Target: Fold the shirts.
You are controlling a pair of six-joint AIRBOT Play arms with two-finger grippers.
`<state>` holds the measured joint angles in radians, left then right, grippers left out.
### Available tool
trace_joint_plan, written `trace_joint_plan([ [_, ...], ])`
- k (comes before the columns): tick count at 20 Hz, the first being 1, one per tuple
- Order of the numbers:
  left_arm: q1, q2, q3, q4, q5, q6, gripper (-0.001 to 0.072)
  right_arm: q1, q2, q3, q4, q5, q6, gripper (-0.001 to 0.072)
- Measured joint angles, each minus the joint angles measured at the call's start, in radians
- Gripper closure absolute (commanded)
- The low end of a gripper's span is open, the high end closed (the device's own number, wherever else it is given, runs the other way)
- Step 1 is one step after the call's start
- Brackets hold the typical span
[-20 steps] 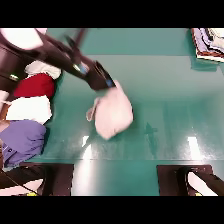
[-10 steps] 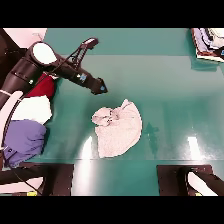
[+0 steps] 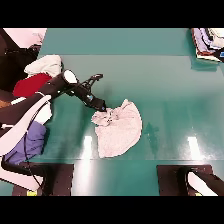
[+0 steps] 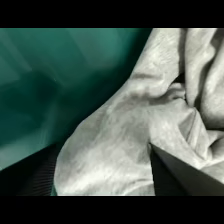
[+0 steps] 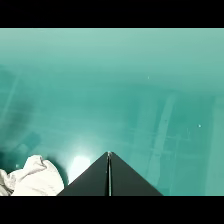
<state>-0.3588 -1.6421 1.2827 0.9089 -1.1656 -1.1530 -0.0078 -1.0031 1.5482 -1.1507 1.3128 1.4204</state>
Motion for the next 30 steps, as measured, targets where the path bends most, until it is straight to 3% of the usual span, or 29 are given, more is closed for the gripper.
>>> trace_joint_plan([
  [1, -0.010, -0.008, -0.002, -0.005, 0.003, 0.003, 0.0634, 0.000, 0.000, -0.001, 0.000, 0.002, 0.000, 0.0695],
  [2, -0.017, -0.014, -0.003, -0.009, 0.006, 0.003, 0.0684, 0.000, 0.001, -0.006, 0.000, 0.007, 0.000, 0.0695],
  [5, -0.013, -0.020, 0.022, -0.009, -0.001, -0.010, 0.0686, 0.000, 0.002, -0.076, 0.010, 0.038, 0.000, 0.0690],
  [6, -0.003, -0.014, 0.040, -0.009, -0.013, -0.015, 0.0686, 0.000, 0.002, -0.119, 0.025, 0.049, 0.000, 0.0608],
  [7, 0.010, -0.004, 0.062, -0.008, -0.022, -0.019, 0.0686, 0.000, 0.002, -0.179, 0.047, 0.058, 0.000, 0.0341],
  [8, 0.023, 0.009, 0.083, -0.005, -0.027, -0.020, 0.0685, 0.003, 0.002, -0.249, 0.076, 0.062, 0.000, 0.0239],
  [12, 0.073, 0.070, 0.148, 0.003, -0.039, -0.026, 0.0685, 0.061, -0.034, -0.560, 0.193, -0.003, -0.006, 0.0267],
  [15, 0.086, 0.090, 0.167, 0.006, -0.043, -0.027, 0.0685, 0.183, -0.130, -0.745, 0.344, -0.141, -0.068, 0.0267],
  [21, 0.094, 0.101, 0.177, 0.007, -0.048, -0.027, 0.0684, 0.436, -0.390, -0.772, 0.597, -0.357, -0.206, 0.0273],
  [22, 0.095, 0.101, 0.178, 0.008, -0.048, -0.027, 0.0684, 0.462, -0.426, -0.750, 0.614, -0.374, -0.215, 0.0352],
  [24, 0.095, 0.102, 0.178, 0.008, -0.048, -0.027, 0.0685, 0.498, -0.490, -0.703, 0.629, -0.392, -0.228, 0.0698],
  [30, 0.109, 0.125, 0.205, 0.032, -0.045, -0.043, 0.0686, 0.484, -0.527, -0.601, 0.512, -0.399, -0.224, 0.0699],
])
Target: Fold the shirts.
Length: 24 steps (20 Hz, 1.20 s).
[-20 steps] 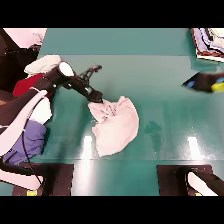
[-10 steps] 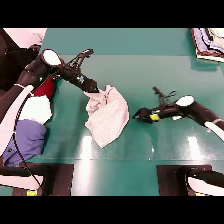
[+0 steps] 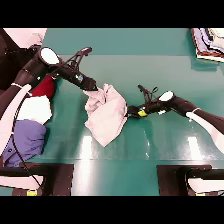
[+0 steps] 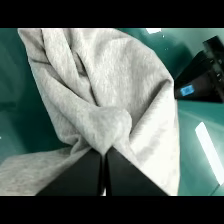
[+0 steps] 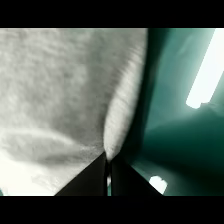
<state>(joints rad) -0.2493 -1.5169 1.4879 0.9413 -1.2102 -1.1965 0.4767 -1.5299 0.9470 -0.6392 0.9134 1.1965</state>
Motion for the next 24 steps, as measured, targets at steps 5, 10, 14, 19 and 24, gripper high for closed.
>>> trace_joint_plan([
  [5, 0.059, 0.118, 0.158, 0.025, 0.014, -0.014, 0.0685, -0.144, 0.193, 0.174, -0.247, 0.114, 0.090, 0.0699],
  [10, 0.075, 0.278, 0.301, 0.004, 0.016, -0.012, 0.0685, -0.268, 0.380, 0.416, -0.385, 0.222, 0.134, 0.0699],
  [14, 0.079, 0.402, 0.350, -0.001, 0.022, 0.012, 0.0685, -0.326, 0.476, 0.587, -0.422, 0.279, 0.144, 0.0698],
  [19, 0.079, 0.518, 0.377, -0.004, 0.029, 0.025, 0.0685, -0.351, 0.527, 0.788, -0.432, 0.369, 0.145, 0.0698],
  [24, 0.079, 0.571, 0.446, -0.009, 0.030, 0.027, 0.0686, -0.355, 0.533, 0.912, -0.432, 0.441, 0.146, 0.0699],
])
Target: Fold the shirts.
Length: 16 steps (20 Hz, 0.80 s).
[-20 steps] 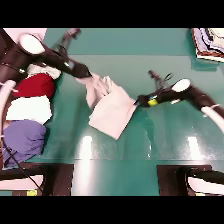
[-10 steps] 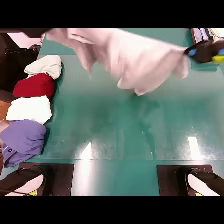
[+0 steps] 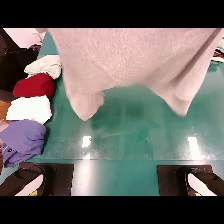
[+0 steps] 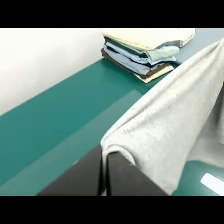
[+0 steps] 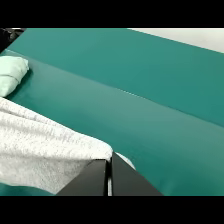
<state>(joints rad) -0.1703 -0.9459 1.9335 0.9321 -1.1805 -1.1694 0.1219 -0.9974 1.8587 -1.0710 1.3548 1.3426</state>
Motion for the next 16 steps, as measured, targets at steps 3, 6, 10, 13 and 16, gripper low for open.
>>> trace_joint_plan([
  [3, 0.000, -0.019, -0.024, 0.055, -0.038, -0.019, 0.0685, 0.000, -0.056, 0.022, 0.002, 0.085, 0.022, 0.0699],
  [6, 0.000, -0.094, -0.122, 0.140, -0.067, -0.057, 0.0684, 0.000, -0.184, 0.030, 0.000, 0.201, 0.043, 0.0699],
  [10, 0.000, -0.278, -0.268, 0.185, -0.046, -0.079, 0.0684, 0.000, -0.415, 0.032, -0.006, 0.265, 0.057, 0.0698],
  [13, 0.000, -0.456, -0.322, 0.191, 0.023, -0.085, 0.0684, -0.001, -0.587, 0.033, -0.007, 0.223, 0.061, 0.0698],
  [16, 0.000, -0.599, -0.342, 0.182, 0.099, -0.092, 0.0502, -0.001, -0.715, 0.033, -0.006, 0.148, 0.062, 0.0697],
])
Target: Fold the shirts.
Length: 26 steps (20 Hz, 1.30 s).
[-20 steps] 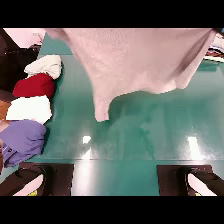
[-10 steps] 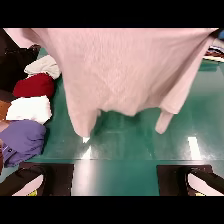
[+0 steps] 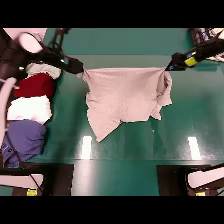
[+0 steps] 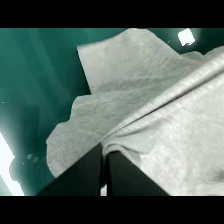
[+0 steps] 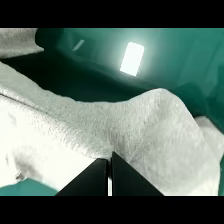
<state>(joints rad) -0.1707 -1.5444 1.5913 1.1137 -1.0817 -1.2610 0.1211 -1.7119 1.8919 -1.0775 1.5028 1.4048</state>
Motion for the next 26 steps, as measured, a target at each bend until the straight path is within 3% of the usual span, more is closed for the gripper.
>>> trace_joint_plan([
  [1, 0.000, -0.035, -0.003, 0.001, 0.024, -0.006, 0.0151, 0.000, -0.032, 0.000, -0.003, -0.027, 0.000, 0.0681],
  [2, 0.002, -0.060, -0.006, -0.001, 0.042, -0.010, 0.0058, -0.003, -0.057, 0.000, -0.007, -0.051, 0.002, 0.0490],
  [3, 0.003, -0.076, -0.006, -0.004, 0.064, -0.015, 0.0057, -0.004, -0.076, 0.000, -0.007, -0.078, 0.003, 0.0295],
  [6, 0.016, -0.102, 0.019, -0.013, 0.069, -0.021, 0.0057, -0.016, -0.105, 0.016, 0.003, -0.115, 0.003, 0.0293],
  [10, 0.080, -0.108, 0.056, -0.025, -0.070, -0.040, 0.0057, -0.069, -0.079, 0.003, 0.007, -0.037, -0.015, 0.0294],
  [15, 0.115, -0.108, -0.098, -0.107, -0.167, -0.042, 0.0057, -0.162, 0.089, -0.246, 0.010, 0.016, -0.047, 0.0301],
  [26, 0.119, -0.108, -0.364, -0.276, -0.130, 0.014, 0.0058, -0.298, 0.452, -0.709, 0.012, -0.042, -0.087, 0.0301],
])
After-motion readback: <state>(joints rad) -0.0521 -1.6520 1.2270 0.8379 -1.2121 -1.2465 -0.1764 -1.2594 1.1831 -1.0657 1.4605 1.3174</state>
